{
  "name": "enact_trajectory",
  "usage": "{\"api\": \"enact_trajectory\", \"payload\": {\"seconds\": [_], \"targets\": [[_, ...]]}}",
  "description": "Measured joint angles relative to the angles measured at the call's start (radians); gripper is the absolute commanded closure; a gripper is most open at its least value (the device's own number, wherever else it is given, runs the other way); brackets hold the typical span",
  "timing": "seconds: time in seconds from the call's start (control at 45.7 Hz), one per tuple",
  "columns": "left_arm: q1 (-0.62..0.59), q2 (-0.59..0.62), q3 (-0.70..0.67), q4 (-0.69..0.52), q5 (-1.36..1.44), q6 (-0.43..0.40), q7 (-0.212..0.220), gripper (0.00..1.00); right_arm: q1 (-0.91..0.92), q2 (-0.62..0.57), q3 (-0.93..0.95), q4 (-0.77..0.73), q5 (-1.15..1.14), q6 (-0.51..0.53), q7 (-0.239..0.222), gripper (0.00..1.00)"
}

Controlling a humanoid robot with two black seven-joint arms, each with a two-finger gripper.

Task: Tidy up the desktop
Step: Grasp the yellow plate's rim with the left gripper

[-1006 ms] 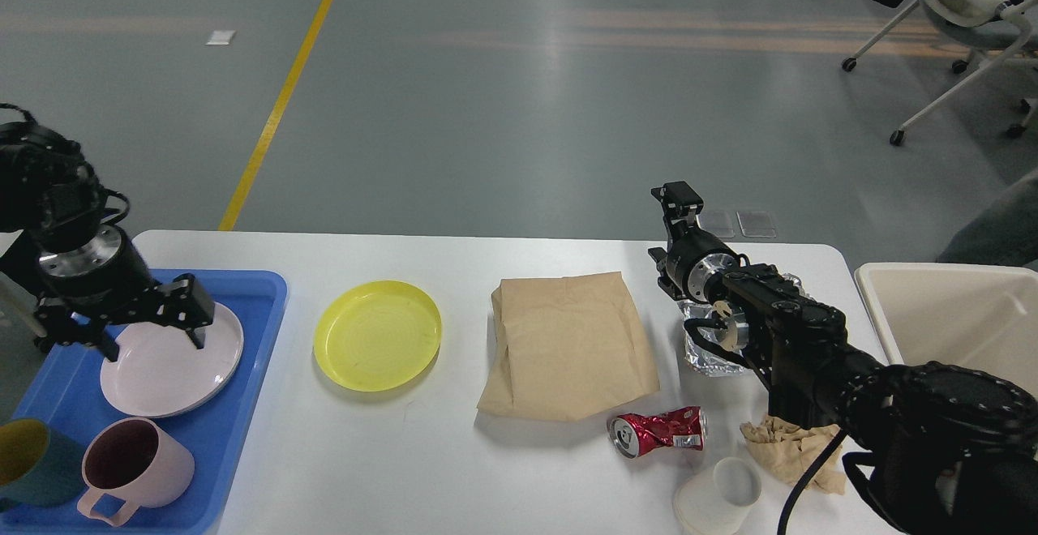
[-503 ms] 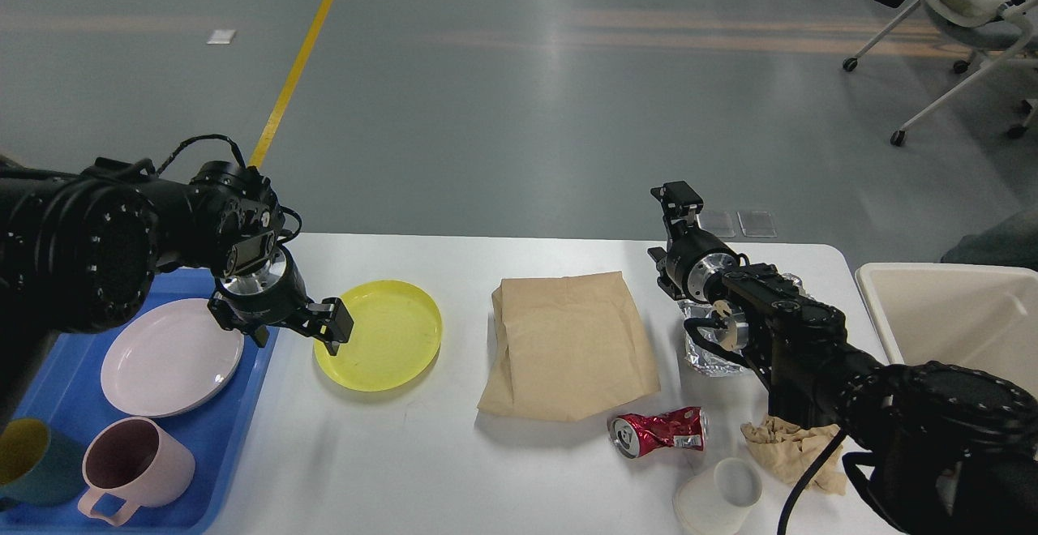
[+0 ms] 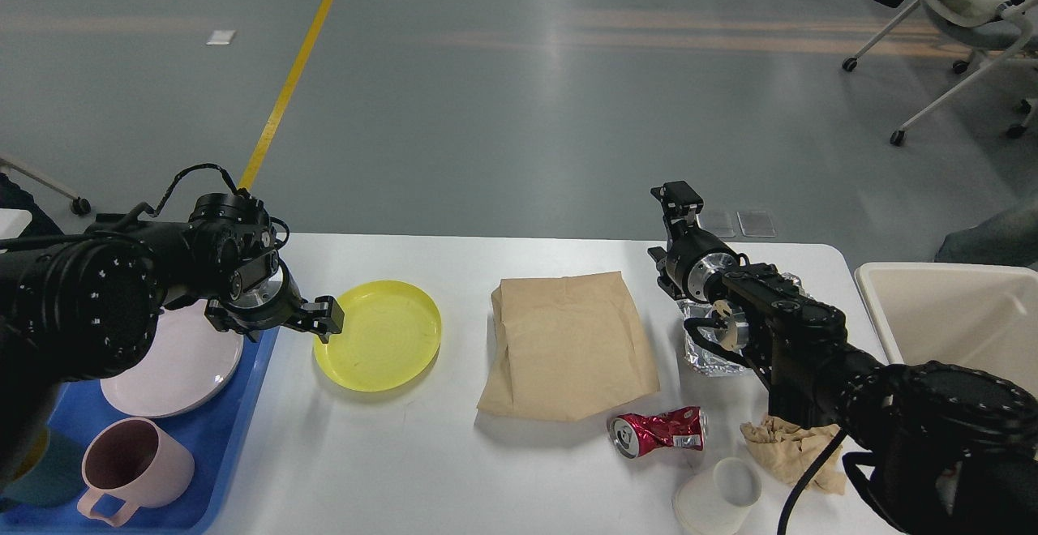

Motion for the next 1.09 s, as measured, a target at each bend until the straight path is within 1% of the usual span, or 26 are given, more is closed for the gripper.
{"api": "enact_trajectory", "payload": {"seconds": [0.109,0.197,0.328,0.547,0.7,0.765,0.831,0.94,1.093], "targets": [[0.05,-0.011,-0.065,0.058,0.0,0.007,0.041,0.05,0.0,0.0,0.0,0.0,0.0,0.001,0.0,0.0],[0.08,-0.015,-0.114,0.083,0.0,0.015,0.059,0.05,0.0,0.0,0.0,0.0,0.0,0.0,0.0,0.0],[0.104,-0.017,-0.152,0.094,0.0,0.018,0.066,0.05,0.0,0.0,0.0,0.0,0.0,0.0,0.0,0.0],[0.123,-0.021,-0.16,0.098,0.0,0.018,0.067,0.05,0.0,0.0,0.0,0.0,0.0,0.0,0.0,0.0],[0.171,-0.032,-0.193,0.147,0.0,0.05,0.071,0.05,0.0,0.0,0.0,0.0,0.0,0.0,0.0,0.0],[0.197,-0.04,-0.206,0.171,0.0,0.075,0.083,0.05,0.0,0.0,0.0,0.0,0.0,0.0,0.0,0.0],[0.214,-0.05,-0.213,0.188,0.0,0.1,0.11,0.05,0.0,0.0,0.0,0.0,0.0,0.0,0.0,0.0],[0.219,-0.056,-0.215,0.194,0.0,0.112,0.144,0.05,0.0,0.0,0.0,0.0,0.0,0.0,0.0,0.0],[0.222,-0.059,-0.216,0.194,0.001,0.111,0.157,0.05,0.0,0.0,0.0,0.0,0.0,0.0,0.0,0.0]]}}
